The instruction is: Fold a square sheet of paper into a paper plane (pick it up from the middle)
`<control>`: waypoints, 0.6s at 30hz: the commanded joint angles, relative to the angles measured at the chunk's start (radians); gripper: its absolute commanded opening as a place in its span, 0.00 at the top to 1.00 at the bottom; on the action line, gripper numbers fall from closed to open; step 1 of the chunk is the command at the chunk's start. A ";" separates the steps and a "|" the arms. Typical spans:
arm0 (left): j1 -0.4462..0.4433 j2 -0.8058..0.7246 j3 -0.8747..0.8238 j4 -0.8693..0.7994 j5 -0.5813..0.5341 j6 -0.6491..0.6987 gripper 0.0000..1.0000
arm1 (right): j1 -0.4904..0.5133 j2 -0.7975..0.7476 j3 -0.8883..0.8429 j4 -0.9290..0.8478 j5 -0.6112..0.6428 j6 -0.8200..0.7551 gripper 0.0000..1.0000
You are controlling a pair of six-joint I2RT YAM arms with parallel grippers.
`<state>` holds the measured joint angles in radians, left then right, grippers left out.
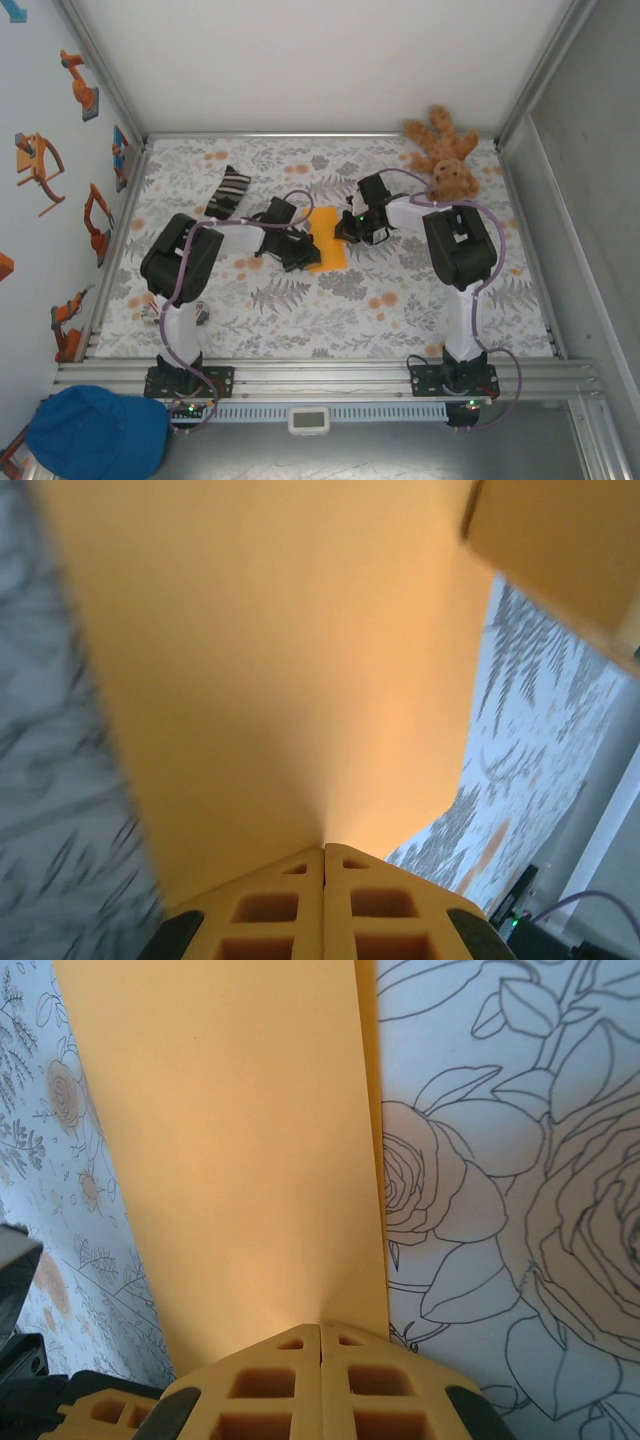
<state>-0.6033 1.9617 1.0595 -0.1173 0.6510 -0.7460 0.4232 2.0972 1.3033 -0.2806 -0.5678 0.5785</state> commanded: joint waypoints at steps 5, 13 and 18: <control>0.031 -0.107 -0.112 -0.232 -0.056 0.124 1.00 | -0.043 0.137 -0.093 -0.193 0.295 -0.004 1.00; 0.075 -0.259 -0.051 -0.127 -0.042 0.132 1.00 | -0.043 0.133 -0.090 -0.193 0.296 -0.005 1.00; 0.078 -0.153 0.023 0.032 -0.024 0.040 1.00 | -0.044 0.135 -0.088 -0.189 0.296 -0.003 1.00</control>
<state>-0.5278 1.7473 1.0389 -0.1905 0.6106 -0.6640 0.4225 2.0972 1.3022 -0.2806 -0.5686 0.5785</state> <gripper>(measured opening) 0.043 0.049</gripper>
